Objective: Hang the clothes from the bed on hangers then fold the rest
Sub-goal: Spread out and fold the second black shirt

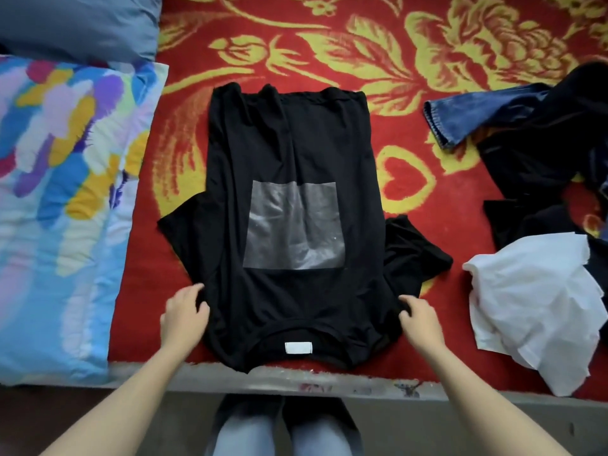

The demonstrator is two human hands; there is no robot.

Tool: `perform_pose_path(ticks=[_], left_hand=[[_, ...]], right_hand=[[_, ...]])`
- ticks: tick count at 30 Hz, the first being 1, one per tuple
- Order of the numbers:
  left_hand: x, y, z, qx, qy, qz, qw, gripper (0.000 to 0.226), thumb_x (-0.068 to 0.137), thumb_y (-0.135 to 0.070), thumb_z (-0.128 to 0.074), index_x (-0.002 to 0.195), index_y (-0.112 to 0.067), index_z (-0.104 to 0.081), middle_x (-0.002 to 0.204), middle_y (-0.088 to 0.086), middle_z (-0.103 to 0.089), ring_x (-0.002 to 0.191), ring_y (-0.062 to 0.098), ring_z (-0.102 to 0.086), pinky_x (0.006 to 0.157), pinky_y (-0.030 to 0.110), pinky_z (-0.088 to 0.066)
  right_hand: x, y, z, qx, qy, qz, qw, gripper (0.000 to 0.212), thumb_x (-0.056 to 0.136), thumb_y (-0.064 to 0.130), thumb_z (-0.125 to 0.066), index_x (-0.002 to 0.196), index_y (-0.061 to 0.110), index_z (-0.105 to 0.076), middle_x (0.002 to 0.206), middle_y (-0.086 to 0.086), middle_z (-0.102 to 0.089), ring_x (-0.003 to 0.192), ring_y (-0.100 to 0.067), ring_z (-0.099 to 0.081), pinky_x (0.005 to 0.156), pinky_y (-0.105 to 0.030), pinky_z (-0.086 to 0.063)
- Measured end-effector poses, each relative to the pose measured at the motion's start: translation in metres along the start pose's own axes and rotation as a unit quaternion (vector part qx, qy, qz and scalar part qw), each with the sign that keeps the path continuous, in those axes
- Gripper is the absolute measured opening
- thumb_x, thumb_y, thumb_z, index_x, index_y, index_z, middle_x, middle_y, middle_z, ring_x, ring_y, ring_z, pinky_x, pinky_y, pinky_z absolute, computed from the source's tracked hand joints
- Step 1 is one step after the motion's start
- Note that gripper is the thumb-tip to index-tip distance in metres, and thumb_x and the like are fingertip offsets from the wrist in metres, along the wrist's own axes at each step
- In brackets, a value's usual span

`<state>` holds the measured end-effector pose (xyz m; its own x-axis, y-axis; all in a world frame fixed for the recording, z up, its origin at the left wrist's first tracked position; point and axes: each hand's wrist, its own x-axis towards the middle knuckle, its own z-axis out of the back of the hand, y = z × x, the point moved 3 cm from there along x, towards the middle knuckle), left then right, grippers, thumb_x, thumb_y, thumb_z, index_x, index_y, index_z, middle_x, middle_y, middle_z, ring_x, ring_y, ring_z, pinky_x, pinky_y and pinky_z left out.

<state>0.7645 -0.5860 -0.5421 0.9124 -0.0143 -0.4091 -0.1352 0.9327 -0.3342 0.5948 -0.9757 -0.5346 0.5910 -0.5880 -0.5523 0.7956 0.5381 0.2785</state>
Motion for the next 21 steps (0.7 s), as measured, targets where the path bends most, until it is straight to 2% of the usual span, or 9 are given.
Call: perform_pose_path(ticks=[3, 6, 10, 12, 14, 16, 18, 19, 21], left_hand=[[0.042, 0.0, 0.003, -0.137, -0.035, 0.089, 0.986, 0.048, 0.09, -0.011, -0.055, 0.136, -0.005, -0.043, 0.134, 0.023, -0.046, 0.122, 0.038, -0.044, 0.101, 0.044, -0.036], [0.071, -0.004, 0.002, -0.278, -0.088, 0.172, 0.941, 0.054, 0.089, -0.013, -0.059, 0.137, -0.004, -0.038, 0.134, 0.021, -0.048, 0.121, 0.032, -0.048, 0.1, 0.036, -0.036], [0.091, -0.009, -0.008, -0.374, -0.118, 0.24, 0.888, 0.063, 0.087, -0.02, -0.064, 0.14, -0.008, -0.033, 0.135, 0.012, -0.047, 0.119, 0.023, -0.049, 0.096, 0.026, -0.037], [0.1, -0.011, -0.014, -0.411, -0.113, 0.261, 0.866, 0.068, 0.084, -0.023, -0.068, 0.14, -0.009, -0.033, 0.135, 0.011, -0.048, 0.12, 0.025, -0.051, 0.103, 0.035, -0.041], [0.108, -0.015, -0.016, -0.436, -0.121, 0.29, 0.843, 0.072, 0.082, -0.024, -0.07, 0.14, -0.009, -0.031, 0.136, 0.009, -0.046, 0.118, 0.023, -0.051, 0.102, 0.039, -0.043], [0.114, -0.019, -0.016, -0.439, -0.143, 0.332, 0.822, 0.072, 0.081, -0.023, -0.072, 0.138, -0.008, -0.031, 0.132, 0.009, -0.045, 0.111, 0.022, -0.052, 0.096, 0.037, -0.046], [0.12, -0.02, -0.015, -0.427, -0.146, 0.372, 0.811, 0.06, 0.079, -0.024, -0.073, 0.126, -0.005, -0.041, 0.12, 0.01, -0.053, 0.099, 0.024, -0.057, 0.086, 0.038, -0.052], [0.124, -0.021, -0.015, -0.428, -0.139, 0.384, 0.806, 0.048, 0.08, -0.026, -0.073, 0.114, -0.004, -0.048, 0.104, 0.009, -0.057, 0.085, 0.022, -0.059, 0.073, 0.036, -0.054], [0.131, -0.021, -0.014, -0.441, -0.135, 0.393, 0.795, 0.034, 0.082, -0.031, -0.07, 0.096, -0.007, -0.051, 0.077, 0.002, -0.055, 0.059, 0.015, -0.051, 0.05, 0.028, -0.043]], right_hand=[[0.032, -0.012, 0.014, 0.065, -0.056, -0.072, 0.994, 0.046, 0.09, 0.012, -0.053, 0.135, 0.006, -0.046, 0.129, -0.025, -0.049, 0.12, -0.04, -0.046, 0.098, -0.04, -0.037], [0.06, -0.023, 0.021, 0.183, -0.107, -0.158, 0.964, 0.057, 0.09, 0.02, -0.059, 0.14, 0.004, -0.037, 0.137, -0.026, -0.041, 0.125, -0.037, -0.042, 0.102, -0.038, -0.033], [0.085, -0.027, 0.017, 0.375, -0.136, -0.242, 0.885, 0.061, 0.086, 0.025, -0.064, 0.136, 0.002, -0.038, 0.136, -0.017, -0.048, 0.109, -0.024, -0.05, 0.087, -0.035, -0.042], [0.091, -0.025, 0.014, 0.422, -0.146, -0.282, 0.849, 0.064, 0.084, 0.027, -0.068, 0.134, 0.0, -0.039, 0.132, -0.015, -0.049, 0.11, -0.026, -0.052, 0.083, -0.035, -0.045], [0.096, -0.023, 0.012, 0.45, -0.16, -0.315, 0.82, 0.07, 0.081, 0.031, -0.071, 0.133, -0.004, -0.039, 0.123, -0.016, -0.052, 0.095, -0.028, -0.059, 0.071, -0.033, -0.047], [0.101, -0.02, 0.011, 0.482, -0.164, -0.336, 0.792, 0.07, 0.081, 0.032, -0.072, 0.131, -0.006, -0.04, 0.115, -0.016, -0.053, 0.083, -0.027, -0.061, 0.068, -0.035, -0.052], [0.105, -0.016, 0.012, 0.514, -0.163, -0.342, 0.77, 0.068, 0.08, 0.029, -0.073, 0.129, -0.006, -0.041, 0.124, -0.015, -0.054, 0.103, -0.03, -0.06, 0.087, -0.042, -0.052], [0.106, -0.013, 0.014, 0.52, -0.167, -0.341, 0.765, 0.067, 0.08, 0.026, -0.074, 0.129, -0.006, -0.042, 0.127, -0.015, -0.053, 0.11, -0.029, -0.058, 0.093, -0.043, -0.05], [0.108, -0.007, 0.019, 0.534, -0.175, -0.337, 0.756, 0.066, 0.079, 0.018, -0.075, 0.131, -0.005, -0.042, 0.13, -0.014, -0.052, 0.114, -0.027, -0.055, 0.094, -0.04, -0.048]])
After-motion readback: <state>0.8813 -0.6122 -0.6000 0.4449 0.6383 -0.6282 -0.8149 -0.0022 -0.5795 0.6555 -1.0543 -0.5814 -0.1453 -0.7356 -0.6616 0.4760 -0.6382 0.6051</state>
